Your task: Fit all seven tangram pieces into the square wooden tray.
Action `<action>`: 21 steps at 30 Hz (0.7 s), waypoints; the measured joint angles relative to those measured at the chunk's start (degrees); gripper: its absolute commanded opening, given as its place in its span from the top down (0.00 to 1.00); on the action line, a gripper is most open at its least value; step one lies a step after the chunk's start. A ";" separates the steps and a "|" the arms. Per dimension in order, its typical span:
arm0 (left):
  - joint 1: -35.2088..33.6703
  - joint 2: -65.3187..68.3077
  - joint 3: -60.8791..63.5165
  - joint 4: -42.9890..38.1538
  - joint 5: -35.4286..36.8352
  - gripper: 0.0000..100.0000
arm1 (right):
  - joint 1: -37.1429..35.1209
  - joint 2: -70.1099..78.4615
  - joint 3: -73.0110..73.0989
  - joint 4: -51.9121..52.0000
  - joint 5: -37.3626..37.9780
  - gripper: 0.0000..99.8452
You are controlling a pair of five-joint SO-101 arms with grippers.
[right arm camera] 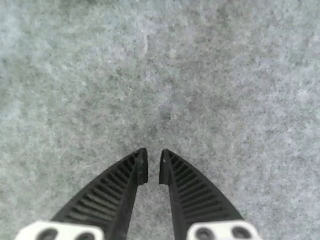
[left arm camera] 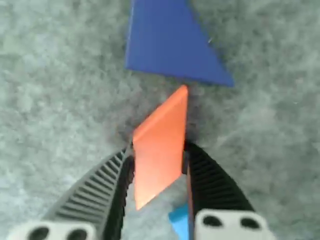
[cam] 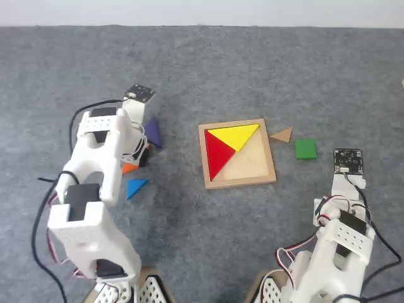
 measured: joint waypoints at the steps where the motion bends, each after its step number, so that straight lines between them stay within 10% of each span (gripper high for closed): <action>1: 0.09 0.00 0.00 0.00 0.62 0.87 | 0.00 0.00 0.00 0.00 0.00 0.94; 21: 2.02 -0.18 -9.14 7.91 7.65 0.79 | 0.00 0.00 0.00 0.00 0.00 0.94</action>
